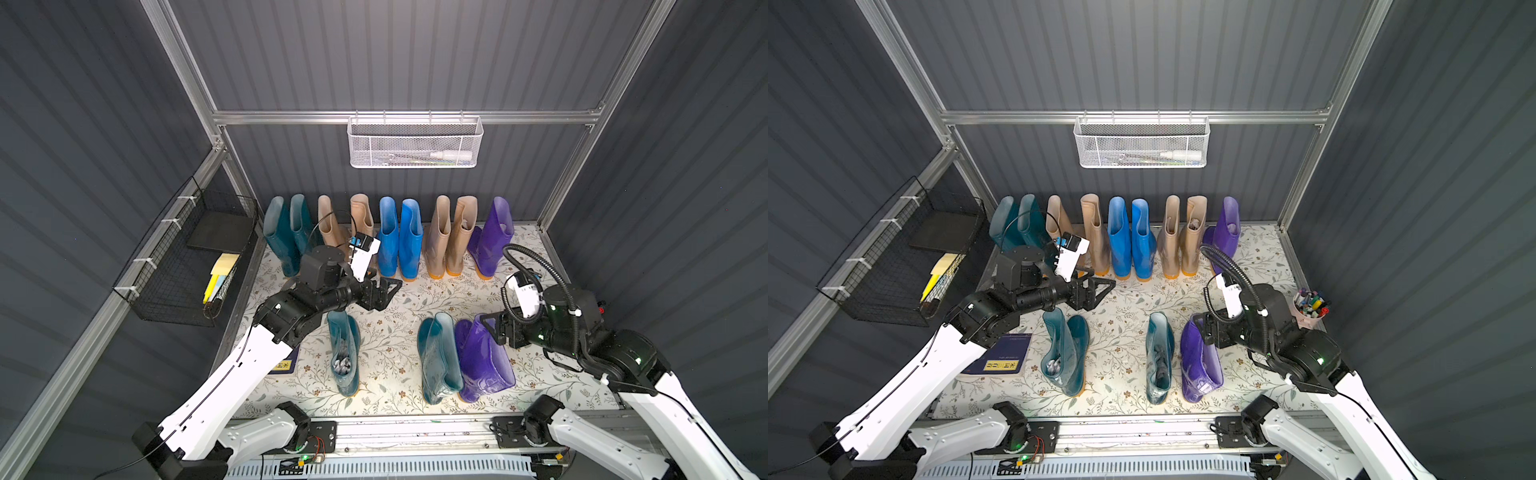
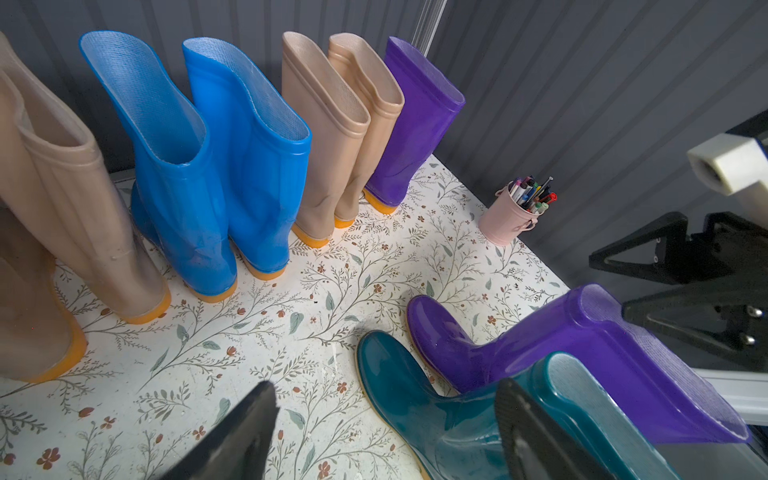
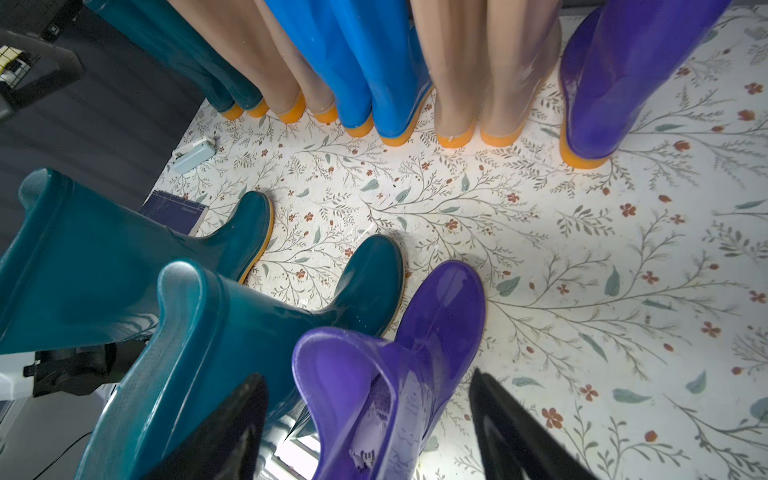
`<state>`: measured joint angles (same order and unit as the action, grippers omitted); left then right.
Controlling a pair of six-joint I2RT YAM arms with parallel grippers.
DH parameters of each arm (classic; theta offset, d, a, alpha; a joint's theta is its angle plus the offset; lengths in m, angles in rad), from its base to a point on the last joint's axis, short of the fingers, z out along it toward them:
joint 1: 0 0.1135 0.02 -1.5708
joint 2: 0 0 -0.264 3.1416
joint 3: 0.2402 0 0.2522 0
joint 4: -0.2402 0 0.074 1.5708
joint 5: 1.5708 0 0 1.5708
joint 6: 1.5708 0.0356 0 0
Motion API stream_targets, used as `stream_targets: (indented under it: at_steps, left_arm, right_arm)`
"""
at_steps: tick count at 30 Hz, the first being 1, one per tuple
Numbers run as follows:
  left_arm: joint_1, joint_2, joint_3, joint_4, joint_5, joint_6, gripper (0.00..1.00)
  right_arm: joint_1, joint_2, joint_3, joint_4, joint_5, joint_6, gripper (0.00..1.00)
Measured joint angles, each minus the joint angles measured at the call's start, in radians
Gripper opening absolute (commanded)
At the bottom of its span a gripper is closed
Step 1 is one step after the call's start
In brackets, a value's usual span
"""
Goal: Match and arrange rain boots in pairs
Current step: Pick up the rain boot at the center of the board.
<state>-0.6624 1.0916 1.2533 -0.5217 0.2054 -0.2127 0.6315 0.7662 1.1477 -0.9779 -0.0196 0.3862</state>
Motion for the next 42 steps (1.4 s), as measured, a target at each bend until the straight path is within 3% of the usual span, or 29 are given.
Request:
stream_targets:
  at_steps: [18,23,33,37,42]
  left_arm:
    - [0.000,0.000,0.000,-0.001,-0.008,0.000,0.84]
    - [0.000,0.000,0.000,-0.004,-0.008,0.000,0.84]
    - [0.000,0.000,0.000,-0.016,-0.012,0.000,0.84]
    - [0.000,0.000,0.000,-0.016,-0.012,0.000,0.84]
    - [0.000,0.000,0.000,-0.016,-0.014,0.000,0.84]
  right_arm:
    - [0.237,0.005,-0.048,-0.096,0.085,0.151,0.73]
    - [0.267,0.024,-0.049,-0.106,0.125,0.180,0.58]
    - [0.275,0.009,-0.067,-0.121,0.184,0.206,0.16]
    - [0.275,-0.027,-0.076,-0.123,0.219,0.205,0.04]
    - [0.275,-0.054,-0.077,-0.152,0.272,0.204,0.00]
